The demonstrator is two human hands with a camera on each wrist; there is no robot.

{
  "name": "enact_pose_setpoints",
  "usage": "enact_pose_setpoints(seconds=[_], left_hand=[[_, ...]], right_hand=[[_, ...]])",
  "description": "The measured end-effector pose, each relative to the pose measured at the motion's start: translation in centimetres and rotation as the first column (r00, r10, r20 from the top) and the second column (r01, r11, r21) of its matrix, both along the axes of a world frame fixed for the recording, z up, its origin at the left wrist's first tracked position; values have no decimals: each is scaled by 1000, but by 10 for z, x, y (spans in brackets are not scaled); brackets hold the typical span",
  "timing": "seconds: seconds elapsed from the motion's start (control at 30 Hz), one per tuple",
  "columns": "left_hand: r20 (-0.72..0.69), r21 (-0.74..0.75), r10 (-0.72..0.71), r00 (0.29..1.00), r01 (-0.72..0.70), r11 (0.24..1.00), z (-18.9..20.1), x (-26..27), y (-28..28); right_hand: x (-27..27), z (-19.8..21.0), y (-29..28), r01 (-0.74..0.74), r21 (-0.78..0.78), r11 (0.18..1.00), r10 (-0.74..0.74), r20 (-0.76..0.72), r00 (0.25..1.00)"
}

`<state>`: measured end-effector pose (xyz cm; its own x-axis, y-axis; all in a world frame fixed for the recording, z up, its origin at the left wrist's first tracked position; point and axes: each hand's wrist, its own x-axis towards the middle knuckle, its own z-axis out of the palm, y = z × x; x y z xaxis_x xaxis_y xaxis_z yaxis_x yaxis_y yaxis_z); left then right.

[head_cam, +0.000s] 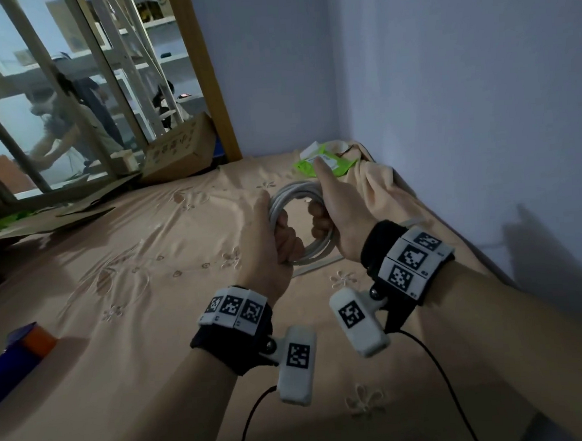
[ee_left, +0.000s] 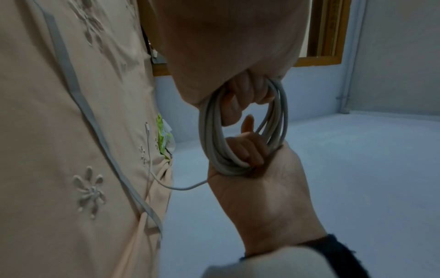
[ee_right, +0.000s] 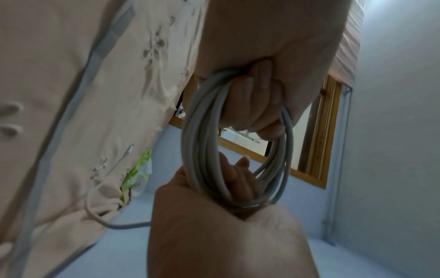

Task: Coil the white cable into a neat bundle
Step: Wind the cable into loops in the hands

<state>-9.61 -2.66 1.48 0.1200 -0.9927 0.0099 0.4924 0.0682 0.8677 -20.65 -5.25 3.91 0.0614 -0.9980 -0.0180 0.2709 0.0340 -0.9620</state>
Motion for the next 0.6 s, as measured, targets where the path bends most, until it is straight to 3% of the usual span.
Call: enact_pose_setpoints(seconds=[0.13, 0.23, 0.37, 0.43, 0.6], left_hand=[[104, 33, -55, 993, 51, 998, -2, 0, 2], [221, 14, -82, 972, 81, 997, 0, -1, 5], [435, 13, -131, 891, 140, 990, 10, 0, 9], [494, 12, -173, 852, 192, 981, 12, 3, 10], [594, 21, -251, 764, 297, 955, 8, 6, 14]], right_hand=[[-1, -2, 3, 26, -39, 999, -30, -107, 994], [-3, -5, 4, 66, -165, 984, -103, -225, 969], [-7, -8, 3, -20, -403, 915, -220, -540, 812], [-9, -6, 5, -70, -377, 923, -188, -604, 774], [-12, -7, 7, -222, -162, 961, 74, -626, 776]])
